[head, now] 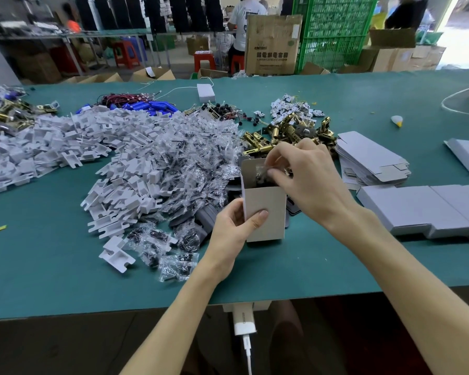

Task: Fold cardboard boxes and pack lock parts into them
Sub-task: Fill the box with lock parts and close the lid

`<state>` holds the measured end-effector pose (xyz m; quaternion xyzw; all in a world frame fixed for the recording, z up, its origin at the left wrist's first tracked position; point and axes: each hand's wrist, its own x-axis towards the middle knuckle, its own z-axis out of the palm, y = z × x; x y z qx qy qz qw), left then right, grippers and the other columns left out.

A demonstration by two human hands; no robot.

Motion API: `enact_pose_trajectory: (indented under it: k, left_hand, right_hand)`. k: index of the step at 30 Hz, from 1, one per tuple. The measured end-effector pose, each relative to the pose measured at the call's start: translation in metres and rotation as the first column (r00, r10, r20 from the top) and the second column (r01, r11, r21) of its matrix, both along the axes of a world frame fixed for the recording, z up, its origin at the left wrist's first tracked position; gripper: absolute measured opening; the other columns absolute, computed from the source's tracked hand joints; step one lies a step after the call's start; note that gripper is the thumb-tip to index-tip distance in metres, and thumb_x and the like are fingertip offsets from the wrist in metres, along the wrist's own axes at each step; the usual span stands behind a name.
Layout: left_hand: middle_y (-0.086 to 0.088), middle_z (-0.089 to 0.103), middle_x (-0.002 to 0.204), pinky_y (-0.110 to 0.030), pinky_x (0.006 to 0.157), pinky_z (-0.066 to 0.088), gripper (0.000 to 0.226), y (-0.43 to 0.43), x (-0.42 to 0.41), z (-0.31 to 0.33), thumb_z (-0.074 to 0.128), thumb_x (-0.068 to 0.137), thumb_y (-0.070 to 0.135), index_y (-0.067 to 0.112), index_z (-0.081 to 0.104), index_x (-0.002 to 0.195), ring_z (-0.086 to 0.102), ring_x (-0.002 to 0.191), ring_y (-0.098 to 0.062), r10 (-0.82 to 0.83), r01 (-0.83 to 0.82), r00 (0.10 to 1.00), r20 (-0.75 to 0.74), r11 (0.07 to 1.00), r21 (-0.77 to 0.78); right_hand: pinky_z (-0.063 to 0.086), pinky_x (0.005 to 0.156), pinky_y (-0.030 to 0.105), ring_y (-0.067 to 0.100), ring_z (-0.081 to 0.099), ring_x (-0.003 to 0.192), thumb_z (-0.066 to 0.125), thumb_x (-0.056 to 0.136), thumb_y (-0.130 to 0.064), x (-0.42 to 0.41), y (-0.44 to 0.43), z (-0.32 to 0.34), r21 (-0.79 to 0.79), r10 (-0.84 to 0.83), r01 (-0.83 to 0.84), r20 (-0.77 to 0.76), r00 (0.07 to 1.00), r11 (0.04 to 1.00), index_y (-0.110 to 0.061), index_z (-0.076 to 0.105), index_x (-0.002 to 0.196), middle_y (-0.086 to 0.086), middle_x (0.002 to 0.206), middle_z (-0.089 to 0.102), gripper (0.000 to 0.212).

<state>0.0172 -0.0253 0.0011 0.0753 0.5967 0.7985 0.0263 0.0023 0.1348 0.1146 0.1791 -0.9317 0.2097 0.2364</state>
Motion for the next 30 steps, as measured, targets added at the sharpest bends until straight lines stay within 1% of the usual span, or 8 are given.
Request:
enact_pose_trajectory:
  k: [5,8,11,15,18,23,27,30]
  left_hand:
    - [-0.008,0.076,0.117,-0.031,0.085,0.059,0.039,-0.001,0.000,0.000,0.079,0.087,0.024,0.011,0.069,0.122,0.072,0.108,-0.021,-0.007,0.007,1.000,-0.008,1.000,-0.013]
    - [-0.009,0.076,0.118,-0.035,0.089,0.060,0.040,0.000,0.000,0.000,0.079,0.087,0.025,0.011,0.068,0.123,0.071,0.109,-0.022,-0.004,0.004,1.000,-0.005,1.000,-0.024]
    - [-0.011,0.075,0.119,-0.041,0.093,0.059,0.041,0.000,0.001,0.000,0.078,0.087,0.027,0.010,0.068,0.123,0.070,0.108,-0.022,0.007,-0.007,1.000,0.003,0.999,-0.035]
    - [-0.014,0.074,0.119,-0.041,0.092,0.059,0.041,0.000,0.001,0.000,0.078,0.087,0.026,0.010,0.067,0.123,0.070,0.108,-0.023,0.004,-0.004,1.000,0.002,0.999,-0.037]
    - [-0.014,0.074,0.119,-0.039,0.091,0.060,0.041,0.000,0.001,0.000,0.078,0.087,0.026,0.009,0.067,0.123,0.070,0.107,-0.022,0.003,-0.003,1.000,0.003,1.000,-0.031]
    - [-0.011,0.075,0.118,-0.039,0.092,0.060,0.041,0.000,0.001,0.001,0.079,0.086,0.025,0.010,0.068,0.123,0.071,0.107,-0.021,0.000,0.000,1.000,0.000,0.999,-0.036]
    - [-0.013,0.074,0.118,-0.042,0.093,0.059,0.041,0.000,0.001,0.000,0.078,0.086,0.025,0.008,0.067,0.122,0.070,0.106,-0.020,0.002,-0.002,1.000,0.005,0.999,-0.040]
    - [-0.015,0.074,0.119,-0.045,0.095,0.058,0.042,0.000,0.001,0.001,0.078,0.087,0.025,0.008,0.066,0.123,0.070,0.106,-0.021,0.003,-0.003,1.000,0.004,0.999,-0.048]
  right_hand:
    - [0.023,0.093,0.029,0.029,0.045,0.114,0.063,0.099,-0.035,-0.002,0.007,0.007,0.058,-0.011,0.002,0.159,0.987,0.998,-0.034,0.061,0.102,-0.001,0.101,0.063,0.004]
    - [0.025,0.103,0.037,0.029,0.041,0.119,0.058,0.102,-0.036,-0.001,0.006,0.008,0.142,-0.031,0.006,0.179,0.983,0.990,-0.034,0.062,0.106,0.000,0.106,0.060,0.006]
    - [0.019,0.103,0.041,0.021,0.042,0.117,0.050,0.106,-0.035,0.002,0.003,0.005,0.264,-0.043,0.008,0.129,0.991,0.965,-0.031,0.069,0.108,-0.006,0.105,0.065,0.020]
    - [0.015,0.103,0.042,0.021,0.043,0.115,0.045,0.108,-0.037,0.004,0.001,0.003,0.306,-0.025,-0.020,0.142,0.990,0.952,-0.031,0.073,0.108,-0.010,0.111,0.066,0.029]
    - [0.013,0.103,0.041,0.021,0.045,0.116,0.047,0.107,-0.037,0.008,0.002,0.004,0.294,-0.018,-0.023,0.136,0.991,0.955,-0.032,0.072,0.111,-0.011,0.113,0.066,0.026]
    - [0.015,0.108,0.042,0.020,0.048,0.114,0.061,0.101,-0.024,0.013,0.004,0.006,0.193,0.004,0.003,-0.037,0.999,0.981,-0.028,0.067,0.107,-0.014,0.107,0.068,0.009]
    - [0.014,0.103,0.042,0.018,0.047,0.114,0.059,0.102,-0.029,0.016,0.003,0.003,0.290,-0.020,0.041,-0.075,0.997,0.956,-0.029,0.075,0.099,-0.015,0.104,0.070,0.016]
    - [0.014,0.099,0.042,0.016,0.044,0.116,0.053,0.104,-0.035,0.018,0.000,-0.001,0.381,-0.045,0.061,-0.049,0.998,0.923,-0.030,0.077,0.101,-0.016,0.102,0.071,0.024]
